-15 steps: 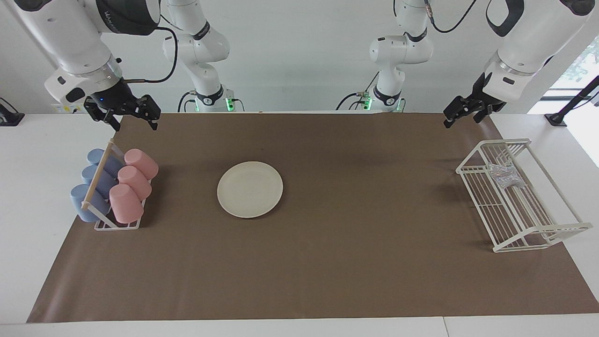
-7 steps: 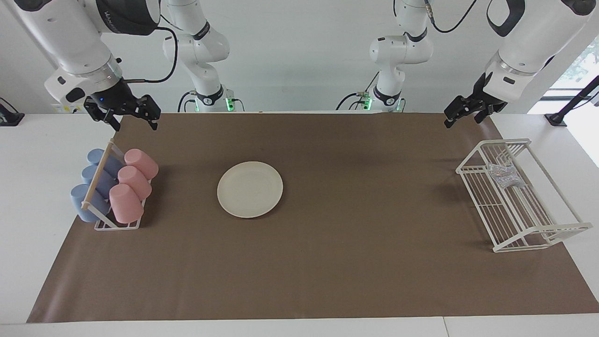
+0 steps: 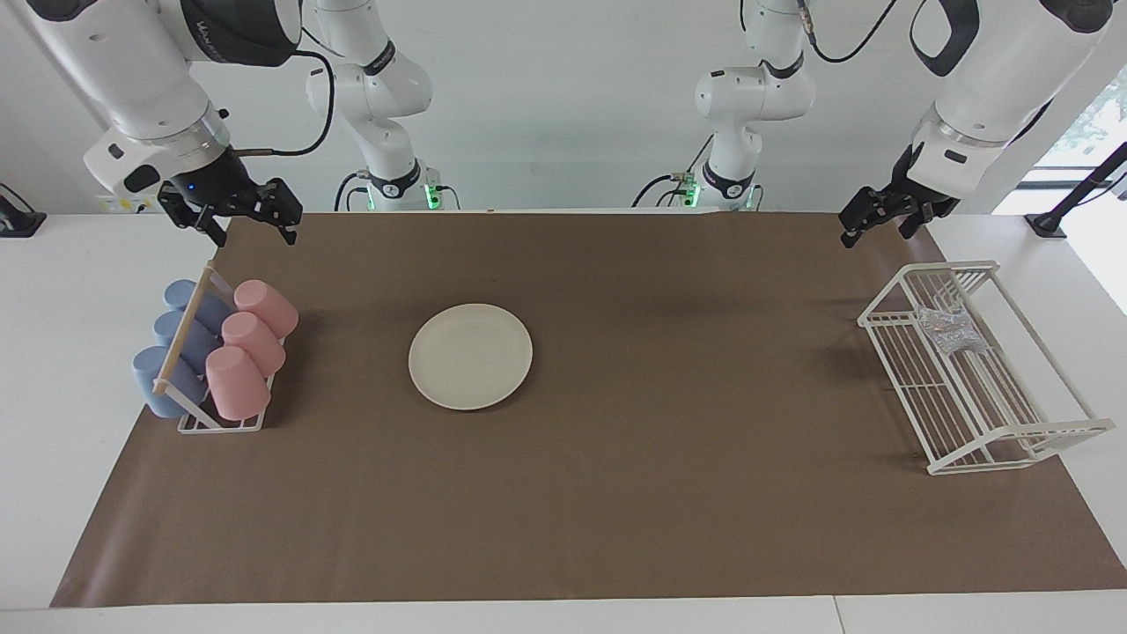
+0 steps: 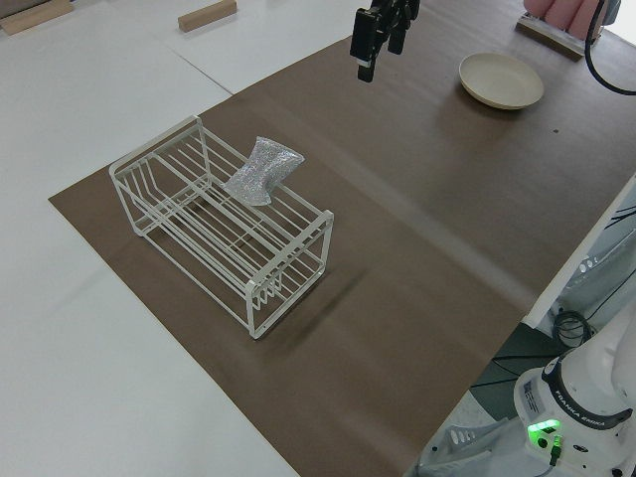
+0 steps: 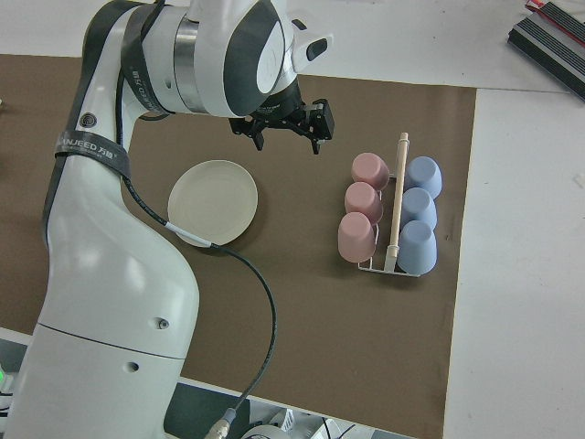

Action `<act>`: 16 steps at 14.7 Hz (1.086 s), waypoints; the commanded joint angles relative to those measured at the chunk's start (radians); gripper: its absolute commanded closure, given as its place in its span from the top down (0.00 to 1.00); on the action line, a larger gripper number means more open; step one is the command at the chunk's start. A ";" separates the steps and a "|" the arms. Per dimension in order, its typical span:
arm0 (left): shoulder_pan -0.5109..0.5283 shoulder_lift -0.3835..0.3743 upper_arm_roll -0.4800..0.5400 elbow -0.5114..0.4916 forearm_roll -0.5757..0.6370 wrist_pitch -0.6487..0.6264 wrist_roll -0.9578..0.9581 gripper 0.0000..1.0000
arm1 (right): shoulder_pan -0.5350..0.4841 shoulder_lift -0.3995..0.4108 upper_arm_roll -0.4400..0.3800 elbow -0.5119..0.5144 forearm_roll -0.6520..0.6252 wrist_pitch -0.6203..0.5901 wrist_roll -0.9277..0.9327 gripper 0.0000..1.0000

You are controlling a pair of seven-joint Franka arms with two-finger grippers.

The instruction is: Wipe plate with sponge

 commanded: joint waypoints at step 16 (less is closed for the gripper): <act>-0.085 0.221 0.004 -0.239 0.907 0.280 -0.136 1.00 | -0.006 -0.013 0.007 -0.014 -0.015 -0.013 0.006 1.00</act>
